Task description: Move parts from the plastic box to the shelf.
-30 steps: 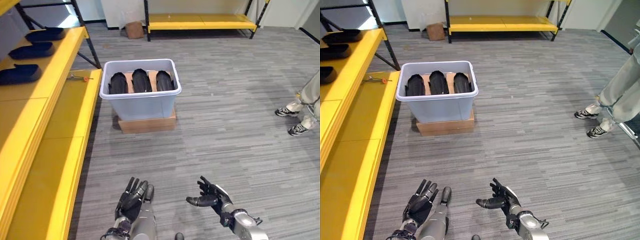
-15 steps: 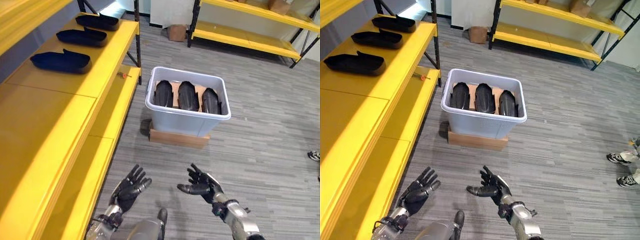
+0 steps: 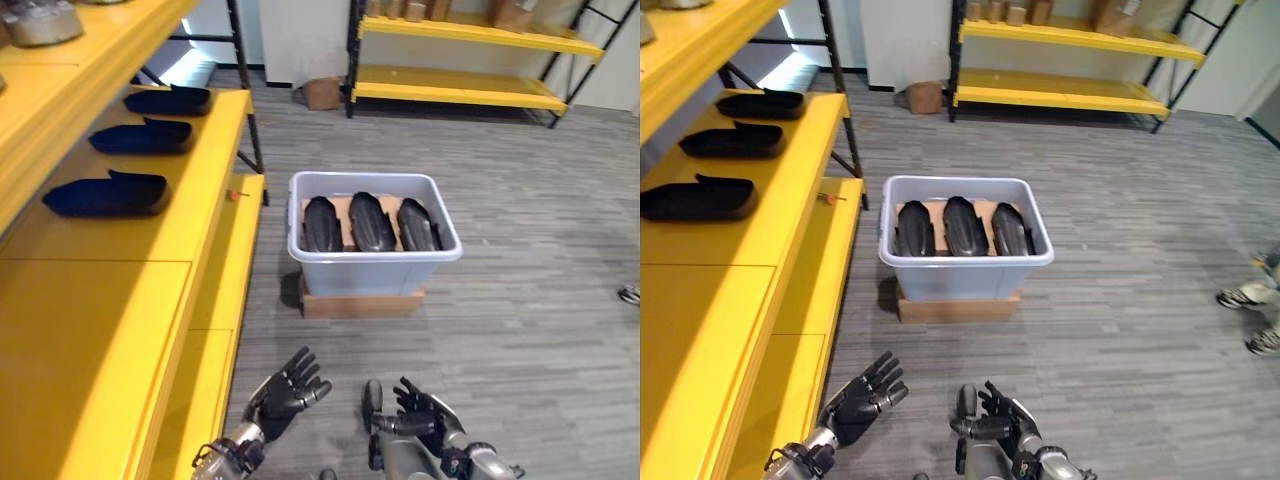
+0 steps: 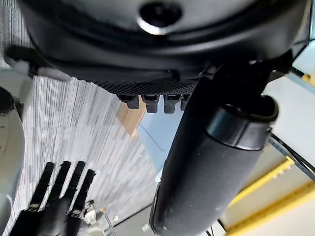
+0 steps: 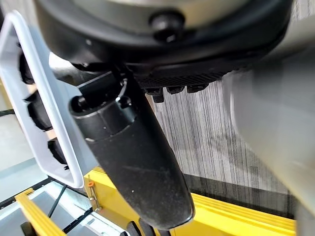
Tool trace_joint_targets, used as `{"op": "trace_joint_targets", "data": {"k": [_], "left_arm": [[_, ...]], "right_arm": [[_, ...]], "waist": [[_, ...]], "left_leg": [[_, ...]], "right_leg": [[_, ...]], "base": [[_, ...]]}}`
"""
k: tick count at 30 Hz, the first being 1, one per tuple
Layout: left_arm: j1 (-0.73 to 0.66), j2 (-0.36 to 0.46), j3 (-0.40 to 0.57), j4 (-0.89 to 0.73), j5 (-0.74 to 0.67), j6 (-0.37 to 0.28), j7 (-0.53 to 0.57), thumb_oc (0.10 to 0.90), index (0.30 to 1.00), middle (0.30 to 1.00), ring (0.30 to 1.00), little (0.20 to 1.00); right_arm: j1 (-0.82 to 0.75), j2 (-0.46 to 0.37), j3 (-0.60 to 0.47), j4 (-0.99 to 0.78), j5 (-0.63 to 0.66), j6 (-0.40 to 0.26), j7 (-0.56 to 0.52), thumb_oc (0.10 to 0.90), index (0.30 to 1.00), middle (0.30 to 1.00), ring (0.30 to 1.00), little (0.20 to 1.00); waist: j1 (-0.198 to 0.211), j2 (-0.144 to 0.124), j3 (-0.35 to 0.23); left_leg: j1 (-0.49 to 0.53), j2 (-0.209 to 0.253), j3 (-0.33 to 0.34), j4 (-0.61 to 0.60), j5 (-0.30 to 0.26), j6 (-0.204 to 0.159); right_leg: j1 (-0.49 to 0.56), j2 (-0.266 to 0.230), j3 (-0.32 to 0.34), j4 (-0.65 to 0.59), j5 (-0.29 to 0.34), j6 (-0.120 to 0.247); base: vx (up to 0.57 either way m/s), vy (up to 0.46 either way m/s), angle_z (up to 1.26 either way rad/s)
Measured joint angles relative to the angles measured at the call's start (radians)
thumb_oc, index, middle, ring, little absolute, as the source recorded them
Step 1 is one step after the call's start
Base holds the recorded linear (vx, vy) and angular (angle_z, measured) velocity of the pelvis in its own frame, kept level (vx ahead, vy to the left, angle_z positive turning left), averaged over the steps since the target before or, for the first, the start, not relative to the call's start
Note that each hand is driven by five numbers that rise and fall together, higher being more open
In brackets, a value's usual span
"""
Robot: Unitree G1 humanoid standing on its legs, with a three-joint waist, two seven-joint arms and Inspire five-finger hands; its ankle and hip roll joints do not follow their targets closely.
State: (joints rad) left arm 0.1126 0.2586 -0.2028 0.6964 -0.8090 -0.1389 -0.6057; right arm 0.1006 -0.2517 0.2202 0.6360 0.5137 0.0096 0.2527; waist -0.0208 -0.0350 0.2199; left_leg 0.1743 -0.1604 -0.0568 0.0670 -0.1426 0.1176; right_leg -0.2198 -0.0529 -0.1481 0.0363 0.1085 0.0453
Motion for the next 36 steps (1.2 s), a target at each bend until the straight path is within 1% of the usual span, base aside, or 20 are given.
{"op": "trace_joint_targets", "data": {"k": [2, 3, 4, 6, 7, 8, 12, 16, 19, 22, 23, 24, 26, 28, 29, 30, 31, 32, 34, 36], "left_arm": [[0.001, -0.003, 0.0, 0.0, -0.001, 0.0, 0.002, 0.9, 1.0, 1.0, 1.0, 1.0], [0.01, -0.007, 0.004, 0.001, -0.001, 0.0, 0.007, 0.9, 1.0, 1.0, 1.0, 1.0], [0.011, 0.0, 0.011, -0.012, -0.002, 0.0, 0.006, 0.9, 1.0, 1.0, 1.0, 1.0], [0.018, 0.0, 0.013, -0.044, -0.005, -0.012, 0.005, 0.9, 1.0, 1.0, 1.0, 1.0], [0.026, -0.009, 0.013, -0.067, -0.005, -0.018, 0.004, 0.9, 1.0, 1.0, 1.0, 1.0], [0.024, -0.013, 0.012, -0.07, -0.005, -0.016, 0.006, 0.9, 1.0, 1.0, 1.0, 1.0], [0.008, -0.004, 0.011, -0.075, -0.002, -0.014, 0.005, 0.9, 1.0, 1.0, 1.0, 1.0], [0.023, -0.007, 0.036, -0.068, -0.009, -0.014, 0.005, 0.9, 1.0, 1.0, 1.0, 1.0], [0.016, -0.008, 0.054, -0.067, -0.013, -0.016, 0.007, 0.9, 1.0, 1.0, 1.0, 1.0], [0.012, -0.019, 0.069, -0.049, -0.013, -0.021, 0.007, 0.9, 1.0, 1.0, 1.0, 1.0], [0.01, -0.041, 0.094, -0.042, -0.022, -0.021, 0.01, 0.9, 1.0, 1.0, 1.0, 1.0], [0.013, -0.044, 0.094, -0.042, -0.036, -0.021, 0.012, 0.9, 1.0, 1.0, 1.0, 1.0], [0.014, -0.045, 0.094, -0.043, -0.049, -0.021, 0.012, 0.9, 1.0, 1.0, 1.0, 1.0], [0.014, -0.044, 0.093, -0.042, -0.049, -0.021, 0.013, 0.9, 1.0, 1.0, 1.0, 1.0], [0.016, -0.044, 0.09, -0.041, -0.049, -0.021, 0.013, 0.9, 1.0, 1.0, 1.0, 1.0], [0.017, -0.044, 0.086, -0.041, -0.049, -0.021, 0.013, 0.9, 1.0, 1.0, 1.0, 1.0], [0.026, -0.044, 0.082, -0.04, -0.049, -0.022, 0.012, 0.9, 1.0, 1.0, 1.0, 1.0], [0.034, -0.047, 0.078, -0.038, -0.049, -0.023, 0.012, 0.9, 1.0, 1.0, 1.0, 1.0], [0.082, -0.049, 0.08, -0.027, -0.049, -0.038, 0.011, 0.9, 1.0, 1.0, 1.0, 1.0], [0.078, -0.061, 0.091, 0.017, -0.048, -0.039, 0.008, 0.9, 1.0, 1.0, 1.0, 1.0]], "right_arm": [[-0.021, 0.0, 0.0, -0.007, 0.0, 0.0, -0.001, 0.9, 1.0, 1.0, 1.0, 1.0], [-0.034, 0.0, 0.001, -0.011, -0.001, 0.001, -0.008, 0.9, 1.0, 1.0, 1.0, 1.0], [-0.038, 0.01, 0.0, -0.019, -0.001, -0.001, -0.016, 0.9, 1.0, 1.0, 1.0, 1.0], [-0.023, 0.005, 0.001, -0.037, -0.001, -0.002, -0.017, 0.9, 1.0, 1.0, 1.0, 1.0], [-0.025, -0.01, -0.001, -0.046, -0.001, -0.01, -0.015, 0.9, 1.0, 1.0, 1.0, 1.0], [-0.048, -0.012, -0.006, -0.028, -0.003, -0.015, -0.022, 0.9, 1.0, 1.0, 1.0, 1.0], [-0.073, -0.02, -0.008, -0.036, -0.003, -0.032, -0.033, 0.9, 1.0, 1.0, 1.0, 1.0], [-0.056, -0.022, -0.007, -0.028, -0.003, -0.032, -0.031, 0.9, 1.0, 1.0, 1.0, 1.0], [-0.058, -0.035, -0.009, -0.023, -0.003, -0.034, -0.031, 0.9, 1.0, 1.0, 1.0, 1.0], [-0.059, -0.043, -0.017, -0.002, -0.004, -0.04, -0.023, 0.9, 1.0, 1.0, 1.0, 1.0], [-0.05, -0.045, -0.038, 0.001, -0.011, -0.041, -0.021, 0.9, 1.0, 1.0, 1.0, 1.0], [-0.045, -0.046, -0.046, -0.001, -0.024, -0.041, -0.02, 0.9, 1.0, 1.0, 1.0, 1.0], [-0.035, -0.05, -0.053, -0.006, -0.024, -0.042, -0.019, 0.9, 1.0, 1.0, 1.0, 1.0], [-0.033, -0.057, -0.051, -0.006, -0.03, -0.034, -0.019, 0.9, 1.0, 1.0, 1.0, 1.0], [-0.034, -0.061, -0.046, -0.006, -0.033, -0.03, -0.018, 0.9, 1.0, 1.0, 1.0, 1.0], [-0.034, -0.062, -0.046, -0.006, -0.033, -0.026, -0.018, 0.9, 1.0, 1.0, 1.0, 1.0], [-0.037, -0.065, -0.036, -0.006, -0.035, -0.024, -0.021, 0.9, 1.0, 1.0, 1.0, 1.0], [-0.047, -0.068, -0.027, -0.005, -0.043, -0.022, -0.023, 0.9, 1.0, 1.0, 1.0, 1.0], [-0.058, -0.067, 0.0, -0.004, -0.043, -0.022, -0.024, 0.9, 1.0, 1.0, 1.0, 1.0], [-0.063, -0.068, 0.006, -0.007, -0.046, -0.022, -0.023, 0.9, 1.0, 1.0, 1.0, 1.0]], "waist": [[-0.006, 0.009, -0.004], [0.001, 0.015, -0.005], [-0.006, -0.04, 0.001], [0.003, -0.056, -0.007], [-0.002, -0.019, -0.015], [0.018, -0.005, -0.007], [-0.002, -0.004, -0.014], [-0.001, 0.0, -0.016], [0.0, 0.002, -0.017], [-0.001, 0.006, -0.019], [0.002, 0.005, -0.019], [0.004, 0.003, -0.019], [0.004, 0.003, -0.02], [0.002, 0.009, -0.023], [0.003, 0.01, -0.024], [0.003, 0.01, -0.024], [0.011, 0.01, -0.024], [0.049, 0.012, -0.023], [0.086, 0.048, -0.017], [0.1, 0.076, 0.002]], "left_leg": [[0.028, 0.001, 0.025, -0.015, -0.008, -0.015], [0.036, 0.003, 0.049, 0.015, -0.016, -0.045], [-0.032, -0.002, 0.108, 0.152, -0.065, -0.112], [-0.031, 0.075, 0.112, 0.055, -0.067, -0.109], [-0.037, 0.167, 0.113, -0.026, 0.016, -0.118], [-0.029, 0.194, 0.128, -0.024, 0.034, -0.139], [-0.032, 0.213, 0.135, -0.025, 0.044, -0.15], [-0.041, 0.207, 0.129, 0.083, 0.052, -0.166], [-0.116, 0.203, 0.102, 0.235, 0.054, -0.169], [-0.211, 0.211, 0.073, 0.426, 0.096, -0.234], [-0.308, 0.203, 0.046, 0.58, 0.127, -0.235], [-0.331, 0.189, 0.049, 0.596, 0.099, -0.212], [-0.329, 0.166, 0.052, 0.513, 0.062, -0.179], [-0.296, 0.147, 0.057, 0.287, 0.051, -0.161], [-0.257, 0.143, 0.056, 0.1, 0.064, -0.157], [-0.245, 0.143, 0.057, 0.02, 0.087, -0.159], [-0.236, 0.143, 0.053, -0.076, 0.121, -0.18], [-0.263, 0.148, 0.037, -0.155, 0.187, -0.207], [-0.338, 0.203, 0.006, -0.155, 0.26, -0.233], [-0.403, 0.225, 0.013, -0.15, 0.272, -0.238]], "right_leg": [[0.059, 0.022, -0.007, -0.037, 0.082, -0.076], [0.084, 0.027, -0.005, -0.048, 0.122, -0.107], [0.144, -0.022, 0.008, -0.095, 0.111, -0.121], [0.174, -0.019, 0.0, -0.107, 0.091, -0.111], [0.171, 0.021, -0.014, -0.088, 0.061, -0.097], [0.171, 0.039, -0.006, -0.075, 0.048, -0.084], [0.178, 0.051, -0.008, -0.094, 0.024, -0.069], [0.235, 0.049, 0.009, -0.122, 0.011, -0.076], [0.236, 0.047, 0.01, -0.112, -0.004, -0.097], [0.221, 0.053, 0.004, -0.053, -0.051, -0.129], [0.208, 0.048, 0.004, -0.018, -0.074, -0.154], [0.209, 0.045, 0.002, -0.018, -0.077, -0.153], [0.214, 0.044, -0.003, -0.025, -0.077, -0.151], [0.233, 0.055, -0.01, -0.058, -0.069, -0.141], [0.253, 0.064, -0.019, -0.087, -0.062, -0.133], [0.268, 0.071, -0.025, -0.108, -0.058, -0.127], [0.28, 0.076, -0.021, -0.123, -0.056, -0.124], [0.28, 0.083, -0.003, -0.123, -0.061, -0.129], [0.313, 0.118, 0.018, -0.123, -0.073, -0.146], [0.329, 0.129, 0.021, -0.123, -0.086, -0.164]], "base": [[0.27, -0.146, -0.16], [0.31, -0.185, -0.12], [0.35, -0.231, 0.06], [0.24, -0.174, 0.2], [0.14, -0.12, -0.18], [0.16, -0.139, -0.32], [0.23, -0.211, -0.06], [0.13, -0.149, -0.1], [0.06, -0.106, -0.04], [0.1, -0.094, 0.05], [0.14, -0.022, 0.13], [0.17, 0.018, 0.11], [0.16, 0.061, 0.08], [0.17, 0.097, 0.16], [0.2, 0.122, 0.23], [0.18, 0.102, 0.25], [0.2, 0.093, 0.03], [0.2, 0.084, -0.24], [0.26, 0.121, -0.35], [0.26, 0.166, -0.19]]}}
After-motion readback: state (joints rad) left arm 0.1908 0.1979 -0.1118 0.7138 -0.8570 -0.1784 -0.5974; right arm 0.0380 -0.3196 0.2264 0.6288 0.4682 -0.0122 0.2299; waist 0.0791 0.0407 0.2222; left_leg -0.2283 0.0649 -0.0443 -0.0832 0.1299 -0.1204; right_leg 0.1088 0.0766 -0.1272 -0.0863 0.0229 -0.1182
